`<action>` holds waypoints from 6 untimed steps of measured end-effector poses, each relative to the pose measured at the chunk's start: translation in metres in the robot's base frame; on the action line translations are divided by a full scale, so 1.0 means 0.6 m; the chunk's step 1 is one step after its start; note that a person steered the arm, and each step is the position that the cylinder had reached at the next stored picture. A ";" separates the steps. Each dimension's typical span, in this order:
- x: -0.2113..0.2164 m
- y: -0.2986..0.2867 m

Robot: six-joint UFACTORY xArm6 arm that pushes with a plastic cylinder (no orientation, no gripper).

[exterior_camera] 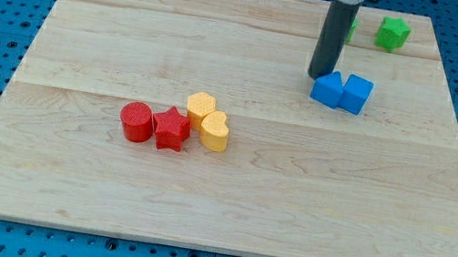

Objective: Push the blue cube and blue triangle to the center

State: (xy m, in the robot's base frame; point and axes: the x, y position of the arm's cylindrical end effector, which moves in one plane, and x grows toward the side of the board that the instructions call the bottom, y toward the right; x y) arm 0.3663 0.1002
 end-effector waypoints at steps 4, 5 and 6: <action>-0.032 0.139; 0.000 0.195; 0.037 0.224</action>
